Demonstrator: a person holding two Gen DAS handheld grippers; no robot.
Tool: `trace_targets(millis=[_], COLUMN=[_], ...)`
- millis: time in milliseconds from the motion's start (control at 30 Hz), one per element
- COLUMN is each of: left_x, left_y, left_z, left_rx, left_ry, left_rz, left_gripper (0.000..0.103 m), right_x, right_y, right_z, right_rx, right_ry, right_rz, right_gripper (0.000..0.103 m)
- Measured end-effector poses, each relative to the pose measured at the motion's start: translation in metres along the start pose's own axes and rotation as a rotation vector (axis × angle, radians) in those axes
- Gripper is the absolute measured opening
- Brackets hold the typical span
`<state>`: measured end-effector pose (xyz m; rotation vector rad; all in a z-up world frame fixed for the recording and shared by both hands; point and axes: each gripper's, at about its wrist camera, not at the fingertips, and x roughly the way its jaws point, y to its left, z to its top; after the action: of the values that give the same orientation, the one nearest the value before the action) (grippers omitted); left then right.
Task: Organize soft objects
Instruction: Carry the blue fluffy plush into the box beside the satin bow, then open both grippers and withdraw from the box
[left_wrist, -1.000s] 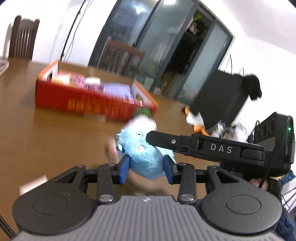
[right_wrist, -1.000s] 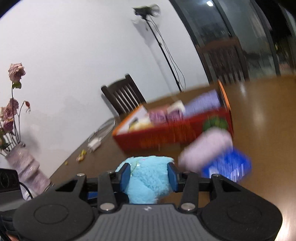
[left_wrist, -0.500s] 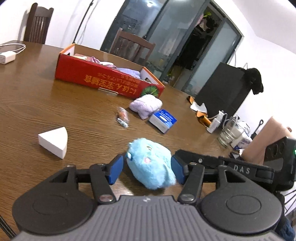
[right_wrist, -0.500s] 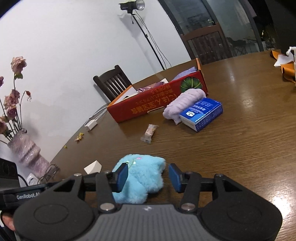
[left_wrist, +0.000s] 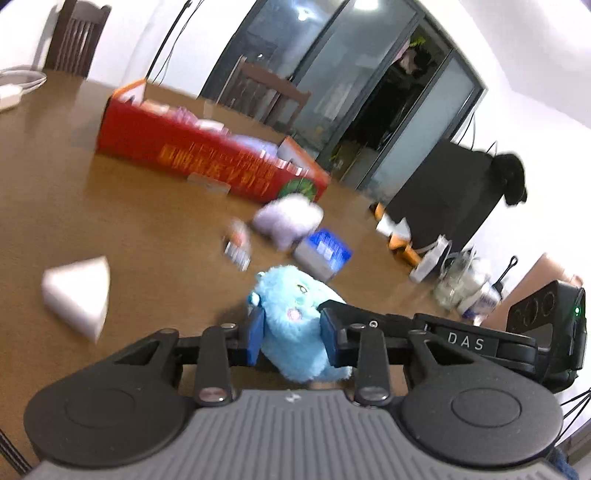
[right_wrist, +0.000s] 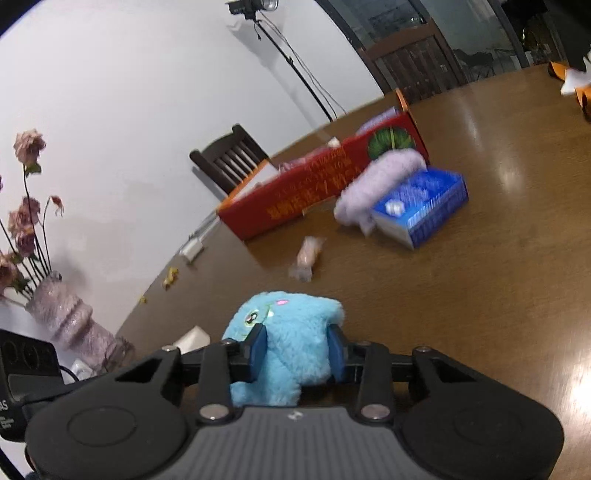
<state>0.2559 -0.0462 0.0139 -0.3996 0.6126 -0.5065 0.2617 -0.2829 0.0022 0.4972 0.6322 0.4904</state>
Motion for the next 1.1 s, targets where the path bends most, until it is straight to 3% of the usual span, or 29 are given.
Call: trace_targets(millis=[100, 233, 333, 433, 533, 600, 733, 1000, 1100], left_x=[0.01, 0.041, 0.084, 0.126, 0.16, 0.171, 0.168, 0.12, 0.095], left_y=[-0.007, -0.008, 0.003, 0.023, 0.043, 0.046, 0.047, 0.045, 0.042], left_z=[0.047, 0.128, 0.18, 0.21, 0.215, 0.205, 0.191, 0.194, 0.192], left_rx=[0.067, 0.085, 0.086, 0.016, 0.027, 0.087, 0.173, 0.223, 0.234], left_ry=[-0.054, -0.092, -0.069, -0.011, 0.064, 0.111, 0.103, 0.034, 0.021], left_rz=[-0.02, -0.001, 0.058, 0.115, 0.161, 0.199, 0.259, 0.318, 0.336], left_gripper=[0.033, 0.033, 0.033, 0.033, 0.032, 0.032, 0.039, 0.05, 0.054], right_x=[0.001, 0.027, 0.068, 0.12, 0.165, 0.19, 0.23, 0.234, 0.221], right_y=[0.015, 0.022, 0.02, 0.013, -0.001, -0.014, -0.024, -0.02, -0.014], right_z=[0.041, 0.124, 0.184, 0.225, 0.242, 0.243, 0.229, 0.22, 0.225], right_rx=[-0.072, -0.114, -0.13, -0.143, -0.132, -0.121, -0.153, -0.199, -0.249], right_ry=[-0.057, -0.105, -0.09, -0.027, 0.064, 0.133, 0.224, 0.204, 0.198], right_rz=[0.001, 0.032, 0.008, -0.045, -0.094, -0.11, -0.158, -0.154, -0.203], right_gripper=[0.035, 0.035, 0.035, 0.035, 0.035, 0.032, 0.032, 0.033, 0.034])
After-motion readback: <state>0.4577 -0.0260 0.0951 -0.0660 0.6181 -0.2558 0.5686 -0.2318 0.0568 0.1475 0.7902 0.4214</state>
